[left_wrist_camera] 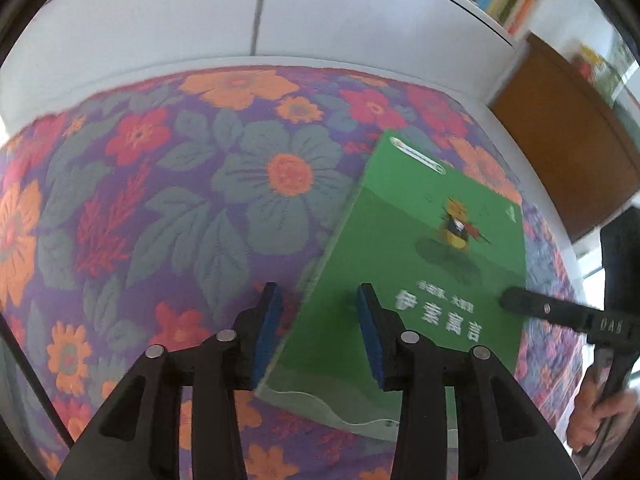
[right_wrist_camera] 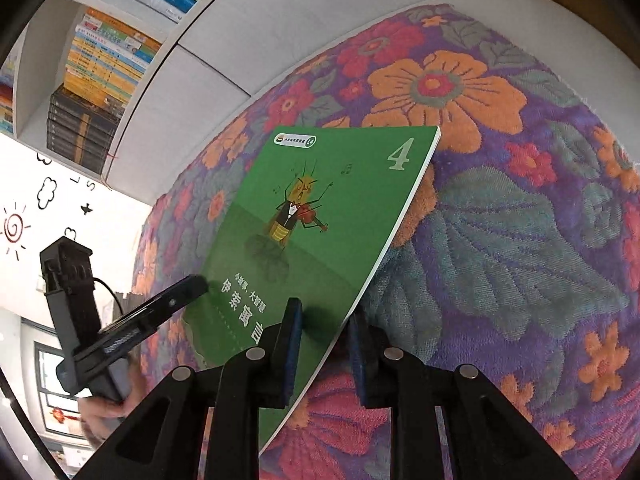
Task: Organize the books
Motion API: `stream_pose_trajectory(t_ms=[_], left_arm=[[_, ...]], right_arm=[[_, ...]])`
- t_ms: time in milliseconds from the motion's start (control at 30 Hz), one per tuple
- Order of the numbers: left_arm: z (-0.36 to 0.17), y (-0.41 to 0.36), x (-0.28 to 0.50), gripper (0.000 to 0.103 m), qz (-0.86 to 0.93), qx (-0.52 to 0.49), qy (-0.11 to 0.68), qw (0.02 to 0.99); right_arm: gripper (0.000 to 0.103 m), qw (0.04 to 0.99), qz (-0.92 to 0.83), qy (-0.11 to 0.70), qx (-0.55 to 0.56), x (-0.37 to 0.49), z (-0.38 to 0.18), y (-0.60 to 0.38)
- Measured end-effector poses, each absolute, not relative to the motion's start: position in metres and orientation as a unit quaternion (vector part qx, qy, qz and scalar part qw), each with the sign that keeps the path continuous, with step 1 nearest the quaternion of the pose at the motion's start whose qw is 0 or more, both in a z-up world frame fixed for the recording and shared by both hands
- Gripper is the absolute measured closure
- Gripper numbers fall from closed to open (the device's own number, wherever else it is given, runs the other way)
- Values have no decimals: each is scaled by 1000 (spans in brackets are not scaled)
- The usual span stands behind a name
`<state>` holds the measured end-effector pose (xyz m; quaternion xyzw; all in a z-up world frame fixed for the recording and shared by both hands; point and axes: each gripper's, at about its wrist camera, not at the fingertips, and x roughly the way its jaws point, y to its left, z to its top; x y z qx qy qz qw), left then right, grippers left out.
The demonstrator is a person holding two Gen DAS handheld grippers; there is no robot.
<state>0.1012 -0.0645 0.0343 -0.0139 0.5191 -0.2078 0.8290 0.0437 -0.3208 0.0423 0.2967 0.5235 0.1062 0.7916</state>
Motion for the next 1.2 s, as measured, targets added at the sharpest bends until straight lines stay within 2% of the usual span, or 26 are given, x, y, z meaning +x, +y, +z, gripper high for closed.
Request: stream_pose_trajectory(t_ms=[100,133,300,367,433,567,767,933,1200], left_arm=[[36,-74,90,64,-212,18,519,828],[37,-72,85,66,-222,13,527,820],[41,-50,33,66,-271,-12,557,785],[43,-42,3,66,-278,4,560,780],[44,-31,-17,66,-278,7,565,777],[37,-11,-16,66,-262,-7,572,777],[31,-11,16,66,-285,-42,557,779],[32,-23,26,67,-277,-20,546,790],[33,-25,28,68,-281,-2,523,804]], right_arm=[[81,784,113,519,322,45,39,-327],[77,782,117,515,330,43,38,-330],[76,786,134,515,315,35,40,-324],[72,784,149,525,297,27,44,-310],[59,782,174,535,267,18,48,-292],[59,771,205,556,235,-7,48,-278],[62,745,228,549,302,-23,34,-307],[64,722,249,538,357,-20,21,-318],[65,755,234,522,320,-16,32,-310]])
